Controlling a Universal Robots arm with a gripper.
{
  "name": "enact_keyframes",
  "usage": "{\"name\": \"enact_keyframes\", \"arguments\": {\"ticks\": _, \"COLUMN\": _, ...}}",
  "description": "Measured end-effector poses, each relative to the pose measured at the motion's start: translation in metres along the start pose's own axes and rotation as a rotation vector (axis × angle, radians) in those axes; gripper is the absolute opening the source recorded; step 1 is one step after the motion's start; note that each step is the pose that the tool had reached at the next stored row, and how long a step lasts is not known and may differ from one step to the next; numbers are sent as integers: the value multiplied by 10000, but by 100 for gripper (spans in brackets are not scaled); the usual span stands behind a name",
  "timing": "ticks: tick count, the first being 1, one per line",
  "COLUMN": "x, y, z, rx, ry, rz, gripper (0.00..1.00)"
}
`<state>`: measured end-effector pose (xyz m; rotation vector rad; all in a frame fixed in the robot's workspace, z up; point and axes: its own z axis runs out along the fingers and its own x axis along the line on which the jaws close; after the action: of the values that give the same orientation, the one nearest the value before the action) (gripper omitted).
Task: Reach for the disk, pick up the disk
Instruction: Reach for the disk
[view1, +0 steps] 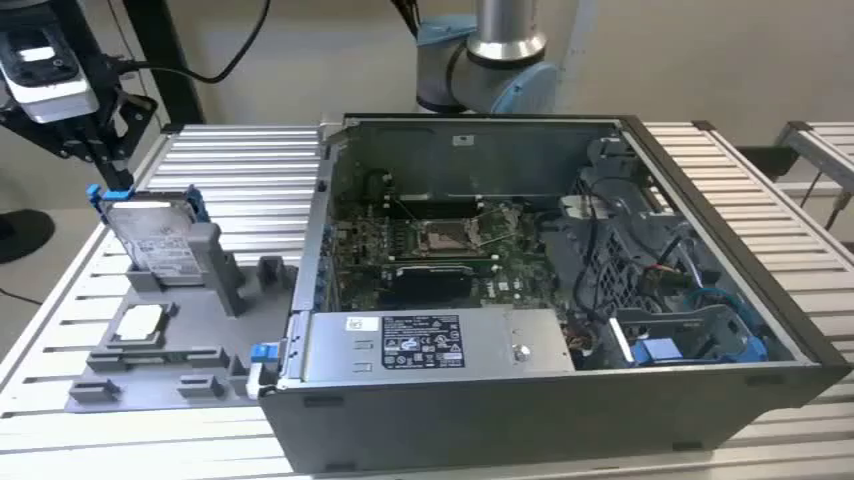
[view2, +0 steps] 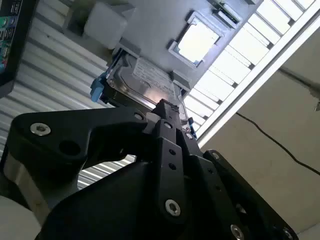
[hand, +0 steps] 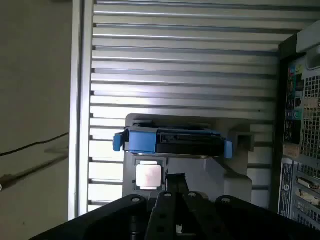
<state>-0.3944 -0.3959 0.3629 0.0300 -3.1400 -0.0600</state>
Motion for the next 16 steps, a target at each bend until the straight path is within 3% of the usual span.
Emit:
{"name": "enact_keyframes", "arguments": {"ticks": 13, "x": 0, "y": 0, "z": 0, "rx": 0, "ry": 0, "rz": 0, "gripper": 0}}
{"name": "enact_keyframes", "arguments": {"ticks": 16, "x": 0, "y": 48, "z": 1, "rx": 3, "ry": 2, "rz": 1, "gripper": 0}}
